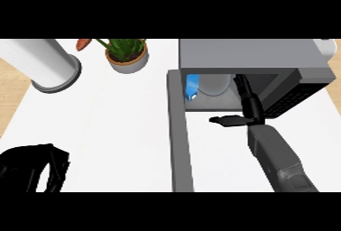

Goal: Pick up the milk, place it into the microwave and close the microwave

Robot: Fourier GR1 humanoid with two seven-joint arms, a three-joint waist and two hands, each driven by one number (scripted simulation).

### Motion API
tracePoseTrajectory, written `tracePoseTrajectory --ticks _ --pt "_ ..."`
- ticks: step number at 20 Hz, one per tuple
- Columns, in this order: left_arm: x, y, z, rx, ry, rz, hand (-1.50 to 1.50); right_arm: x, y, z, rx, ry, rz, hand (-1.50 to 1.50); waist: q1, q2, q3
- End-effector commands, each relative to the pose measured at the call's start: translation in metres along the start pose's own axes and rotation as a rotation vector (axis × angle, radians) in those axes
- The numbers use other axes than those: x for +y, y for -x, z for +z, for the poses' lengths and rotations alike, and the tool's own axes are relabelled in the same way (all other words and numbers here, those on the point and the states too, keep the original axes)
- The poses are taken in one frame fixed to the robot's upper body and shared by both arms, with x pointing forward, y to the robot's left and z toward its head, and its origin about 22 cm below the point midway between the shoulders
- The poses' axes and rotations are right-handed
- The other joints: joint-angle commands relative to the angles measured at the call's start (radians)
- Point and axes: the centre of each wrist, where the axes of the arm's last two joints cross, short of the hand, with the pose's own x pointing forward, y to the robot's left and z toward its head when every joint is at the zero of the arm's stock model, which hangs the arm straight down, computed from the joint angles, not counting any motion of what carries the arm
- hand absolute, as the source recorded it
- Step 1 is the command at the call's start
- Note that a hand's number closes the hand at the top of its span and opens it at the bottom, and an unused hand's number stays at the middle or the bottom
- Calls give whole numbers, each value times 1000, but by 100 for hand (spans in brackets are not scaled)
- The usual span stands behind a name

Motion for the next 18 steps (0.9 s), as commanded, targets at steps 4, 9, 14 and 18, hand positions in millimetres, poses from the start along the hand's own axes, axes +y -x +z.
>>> tracePoseTrajectory --ticks 4,9,14,18 --pt "-12 16 -17 35 71 -14 150 -10 15 54 19 -22 -18 -150 -29 -9 -2" --pt "-38 8 -50 21 118 -70 150 -31 17 100 7 47 -18 -150 -22 -4 -1" --pt "-62 22 -81 11 233 -158 150 -46 4 136 20 34 0 -150 -35 -4 -2" --pt "-76 67 -91 75 282 -95 150 -59 -13 173 32 39 -10 -150 -33 -1 -3"
